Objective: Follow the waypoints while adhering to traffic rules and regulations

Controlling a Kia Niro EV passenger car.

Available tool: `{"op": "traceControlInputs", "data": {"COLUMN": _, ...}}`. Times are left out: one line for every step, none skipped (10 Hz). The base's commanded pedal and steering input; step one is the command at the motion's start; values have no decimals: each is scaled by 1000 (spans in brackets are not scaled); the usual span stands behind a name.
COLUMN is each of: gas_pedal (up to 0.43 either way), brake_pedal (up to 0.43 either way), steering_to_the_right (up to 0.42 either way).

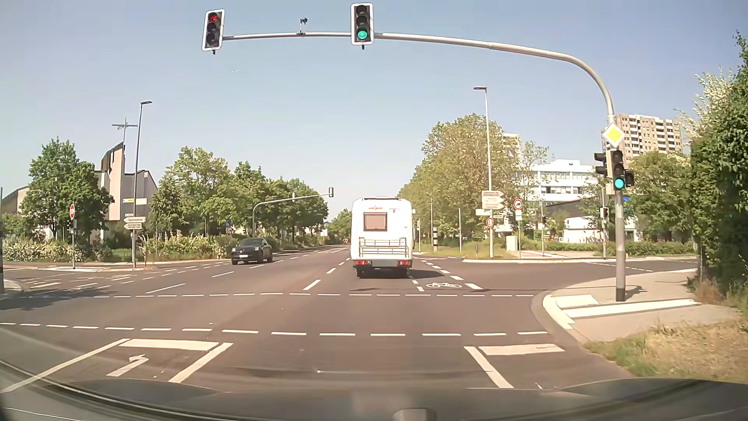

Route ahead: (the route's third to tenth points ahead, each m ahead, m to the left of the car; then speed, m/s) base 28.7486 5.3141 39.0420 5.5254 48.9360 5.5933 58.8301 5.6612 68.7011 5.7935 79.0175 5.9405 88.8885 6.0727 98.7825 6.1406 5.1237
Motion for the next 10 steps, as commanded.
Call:
{"op": "traceControlInputs", "data": {"gas_pedal": 280, "brake_pedal": 0, "steering_to_the_right": -1}}
{"op": "traceControlInputs", "data": {"gas_pedal": 280, "brake_pedal": 0, "steering_to_the_right": -1}}
{"op": "traceControlInputs", "data": {"gas_pedal": 280, "brake_pedal": 0, "steering_to_the_right": -1}}
{"op": "traceControlInputs", "data": {"gas_pedal": 280, "brake_pedal": 0, "steering_to_the_right": -1}}
{"op": "traceControlInputs", "data": {"gas_pedal": 268, "brake_pedal": 0, "steering_to_the_right": -2}}
{"op": "traceControlInputs", "data": {"gas_pedal": 268, "brake_pedal": 0, "steering_to_the_right": -1}}
{"op": "traceControlInputs", "data": {"gas_pedal": 240, "brake_pedal": 0, "steering_to_the_right": -1}}
{"op": "traceControlInputs", "data": {"gas_pedal": 228, "brake_pedal": 0, "steering_to_the_right": -1}}
{"op": "traceControlInputs", "data": {"gas_pedal": 209, "brake_pedal": 0, "steering_to_the_right": -1}}
{"op": "traceControlInputs", "data": {"gas_pedal": 197, "brake_pedal": 0, "steering_to_the_right": -1}}
